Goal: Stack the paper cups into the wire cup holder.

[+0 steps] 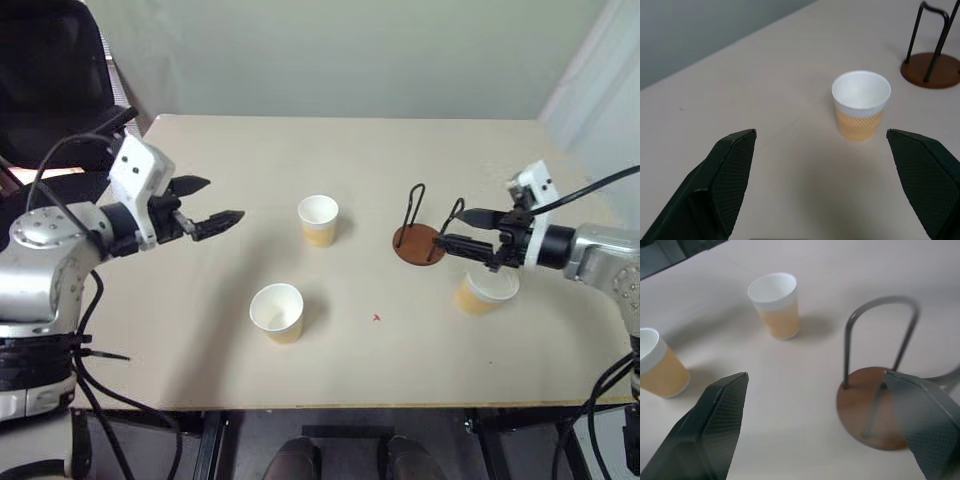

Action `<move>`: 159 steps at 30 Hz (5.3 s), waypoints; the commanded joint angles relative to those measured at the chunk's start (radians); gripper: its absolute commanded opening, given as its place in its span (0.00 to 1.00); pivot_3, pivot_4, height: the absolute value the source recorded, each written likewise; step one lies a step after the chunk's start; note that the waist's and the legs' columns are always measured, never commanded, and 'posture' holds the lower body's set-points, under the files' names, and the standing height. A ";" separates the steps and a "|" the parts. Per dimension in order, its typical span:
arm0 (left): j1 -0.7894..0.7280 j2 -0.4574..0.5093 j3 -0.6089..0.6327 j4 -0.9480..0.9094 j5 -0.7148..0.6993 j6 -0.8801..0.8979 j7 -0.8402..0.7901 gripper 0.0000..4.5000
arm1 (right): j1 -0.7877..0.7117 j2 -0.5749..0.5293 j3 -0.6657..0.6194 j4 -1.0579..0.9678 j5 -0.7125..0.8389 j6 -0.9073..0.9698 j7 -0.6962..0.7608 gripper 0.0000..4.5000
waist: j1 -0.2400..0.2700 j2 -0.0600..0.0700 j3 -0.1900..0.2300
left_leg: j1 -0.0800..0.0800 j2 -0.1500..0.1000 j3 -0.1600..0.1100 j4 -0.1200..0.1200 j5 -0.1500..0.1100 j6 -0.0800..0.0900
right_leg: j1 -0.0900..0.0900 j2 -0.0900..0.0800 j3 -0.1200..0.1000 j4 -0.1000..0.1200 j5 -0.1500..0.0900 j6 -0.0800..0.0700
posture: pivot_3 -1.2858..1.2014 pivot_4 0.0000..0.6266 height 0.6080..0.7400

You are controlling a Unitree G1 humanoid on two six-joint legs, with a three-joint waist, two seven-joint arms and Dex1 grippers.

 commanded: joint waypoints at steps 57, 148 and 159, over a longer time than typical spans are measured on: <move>-0.238 -0.098 -0.208 0.154 0.029 -0.139 -0.245 1.00 | -0.162 0.191 0.046 0.165 -0.169 0.055 -0.210 0.96 | -0.004 0.000 0.000 | 0.000 0.001 -0.001 0.000 0.001 0.000 | -0.001 0.000 0.000 0.001 0.001 0.001 | 0.52 0.24 1.00; 0.038 0.254 -0.458 -0.111 0.263 -0.701 -0.690 1.00 | 0.263 -0.336 -0.233 -0.444 0.369 0.069 0.164 0.85 | -0.010 -0.002 -0.001 | -0.004 0.001 -0.002 0.000 -0.006 0.008 | -0.005 0.000 0.000 0.002 -0.001 -0.005 | 0.52 0.24 1.00; -0.006 0.163 -0.488 -0.057 0.334 -0.755 -0.688 0.67 | 0.290 -0.320 -0.232 -0.454 0.365 0.048 0.132 0.86 | -0.010 -0.002 -0.001 | -0.004 0.001 -0.002 0.000 -0.006 0.008 | -0.006 0.000 0.000 0.002 -0.001 -0.004 | 0.52 0.24 1.00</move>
